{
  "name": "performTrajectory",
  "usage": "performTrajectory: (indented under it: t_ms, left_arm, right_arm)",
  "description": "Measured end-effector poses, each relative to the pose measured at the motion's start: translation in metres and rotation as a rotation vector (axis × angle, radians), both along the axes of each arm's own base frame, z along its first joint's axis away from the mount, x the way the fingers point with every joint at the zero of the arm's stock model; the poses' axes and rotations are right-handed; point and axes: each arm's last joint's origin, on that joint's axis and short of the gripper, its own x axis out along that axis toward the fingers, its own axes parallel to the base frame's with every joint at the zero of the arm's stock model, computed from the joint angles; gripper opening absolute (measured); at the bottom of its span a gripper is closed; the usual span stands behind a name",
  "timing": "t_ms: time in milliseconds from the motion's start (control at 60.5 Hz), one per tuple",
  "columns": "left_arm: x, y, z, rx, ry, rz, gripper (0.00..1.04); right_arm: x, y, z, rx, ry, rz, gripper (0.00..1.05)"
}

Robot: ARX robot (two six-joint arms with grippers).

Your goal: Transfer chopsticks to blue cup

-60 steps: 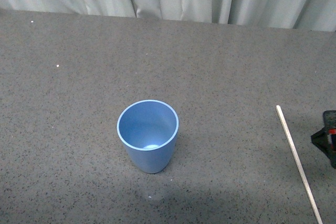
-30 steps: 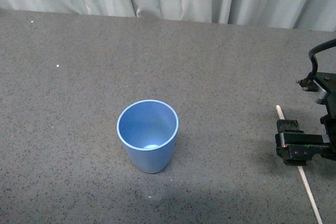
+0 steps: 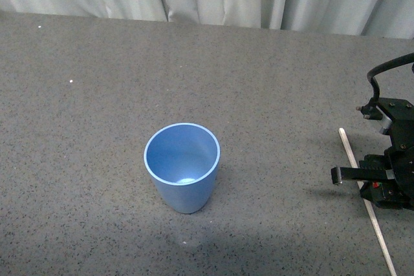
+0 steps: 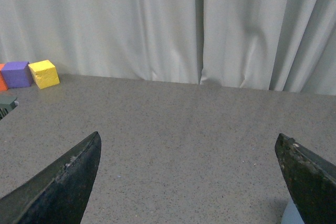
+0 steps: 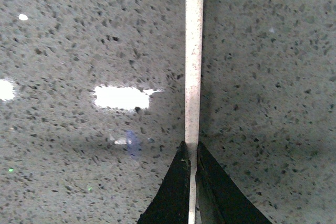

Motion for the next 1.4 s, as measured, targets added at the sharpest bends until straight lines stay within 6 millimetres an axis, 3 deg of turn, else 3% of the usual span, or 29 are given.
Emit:
performTrajectory:
  t_ms: [116,331,529,727,909,1107,1339,1405]
  left_arm:
    - [0.000,0.000,0.000,0.000,0.000,0.000,0.98]
    - [0.000,0.000,0.000,0.000,0.000,0.000,0.98]
    - [0.000,0.000,0.000,0.000,0.000,0.000,0.98]
    - [0.000,0.000,0.000,0.000,0.000,0.000,0.98]
    - [0.000,0.000,0.000,0.000,0.000,0.000,0.98]
    - [0.000,0.000,0.000,0.000,0.000,0.000,0.98]
    - [0.000,0.000,0.000,0.000,0.000,0.000,0.98]
    - [0.000,0.000,0.000,0.000,0.000,0.000,0.98]
  right_arm:
    - [-0.007,0.001,0.019,0.053,-0.152,0.011,0.01]
    - [-0.027,0.025,0.093,0.211,-0.701,0.217,0.01]
    - [-0.047,0.060,0.114,0.352,-1.050,0.420,0.01]
    - [-0.052,0.096,0.108,0.480,-1.096,0.558,0.01]
    - [-0.038,0.127,0.096,0.570,-1.047,0.623,0.01]
    - [-0.027,0.143,0.080,0.579,-0.998,0.647,0.01]
    - [-0.027,0.148,0.059,0.549,-0.931,0.670,0.01]
    - [-0.029,0.146,0.059,0.541,-0.925,0.675,0.12]
